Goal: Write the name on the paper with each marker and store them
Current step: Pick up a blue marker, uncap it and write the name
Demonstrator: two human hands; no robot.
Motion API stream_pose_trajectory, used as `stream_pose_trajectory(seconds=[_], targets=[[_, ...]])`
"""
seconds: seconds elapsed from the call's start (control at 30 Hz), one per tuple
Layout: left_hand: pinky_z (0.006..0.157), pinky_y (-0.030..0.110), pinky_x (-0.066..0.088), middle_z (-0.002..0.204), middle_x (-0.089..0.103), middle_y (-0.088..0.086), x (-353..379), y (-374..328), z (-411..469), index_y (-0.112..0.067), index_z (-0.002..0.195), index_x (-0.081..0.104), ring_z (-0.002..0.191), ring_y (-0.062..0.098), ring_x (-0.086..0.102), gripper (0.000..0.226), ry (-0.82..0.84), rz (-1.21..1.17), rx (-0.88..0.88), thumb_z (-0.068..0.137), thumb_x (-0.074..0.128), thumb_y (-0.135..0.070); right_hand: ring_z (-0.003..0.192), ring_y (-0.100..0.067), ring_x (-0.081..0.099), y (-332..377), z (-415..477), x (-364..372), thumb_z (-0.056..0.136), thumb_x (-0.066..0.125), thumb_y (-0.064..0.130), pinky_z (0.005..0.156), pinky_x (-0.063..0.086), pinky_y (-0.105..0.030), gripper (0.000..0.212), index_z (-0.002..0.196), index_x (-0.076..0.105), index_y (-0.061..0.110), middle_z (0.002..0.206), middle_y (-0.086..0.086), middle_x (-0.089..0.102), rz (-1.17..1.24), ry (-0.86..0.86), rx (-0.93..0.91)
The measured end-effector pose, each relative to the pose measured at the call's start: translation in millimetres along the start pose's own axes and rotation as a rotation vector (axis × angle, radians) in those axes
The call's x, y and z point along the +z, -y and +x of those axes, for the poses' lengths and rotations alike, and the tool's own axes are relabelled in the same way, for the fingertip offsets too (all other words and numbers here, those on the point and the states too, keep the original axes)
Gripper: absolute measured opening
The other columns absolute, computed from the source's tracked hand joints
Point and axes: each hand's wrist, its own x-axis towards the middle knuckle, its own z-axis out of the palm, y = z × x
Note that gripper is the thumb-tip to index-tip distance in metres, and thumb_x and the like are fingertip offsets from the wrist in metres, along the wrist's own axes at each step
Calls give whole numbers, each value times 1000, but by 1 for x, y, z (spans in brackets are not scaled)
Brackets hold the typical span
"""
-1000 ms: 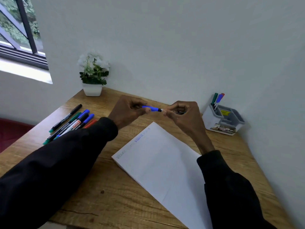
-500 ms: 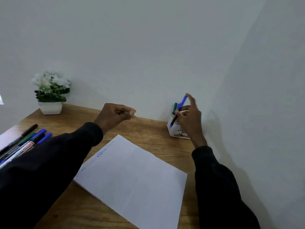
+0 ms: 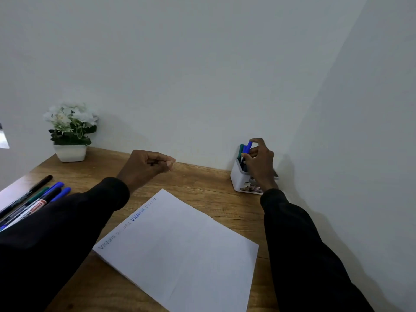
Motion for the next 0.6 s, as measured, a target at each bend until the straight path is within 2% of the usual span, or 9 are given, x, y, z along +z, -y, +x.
stream_pose_trajectory(seconds=[0.1, 0.33, 0.43, 0.6], targets=[[68, 5, 49, 88, 78, 2, -2, 2, -2, -8, 97, 77, 86, 8, 73, 15, -11, -2, 6, 83, 76, -13, 96, -26, 68, -5, -1, 6, 82, 86, 9, 86, 61, -40, 47, 125, 67, 13, 109, -9, 68, -59, 18, -39], [66, 4, 48, 89, 78, 1, -13, 8, -7, -10, 97, 77, 86, 6, 72, 15, -27, 23, 9, 83, 76, -15, 97, -25, 68, -3, -5, 10, 84, 84, 14, 88, 57, -37, 44, 126, 70, 12, 106, -8, 73, -160, 80, -45], [66, 3, 47, 90, 77, 1, -21, 8, -12, -9, 99, 77, 83, 1, 71, 17, -35, 45, 13, 83, 76, -15, 91, -26, 70, 4, -11, 9, 86, 78, 6, 82, 58, -36, 33, 118, 72, 8, 97, -9, 75, -139, 27, -50], [63, 2, 47, 89, 77, 0, -39, 10, -21, -8, 99, 76, 79, -3, 70, 17, -62, 52, 20, 83, 75, -13, 89, -28, 70, 19, -20, 5, 89, 73, 0, 80, 57, -34, 21, 110, 73, -3, 101, -18, 76, -151, -61, -80]])
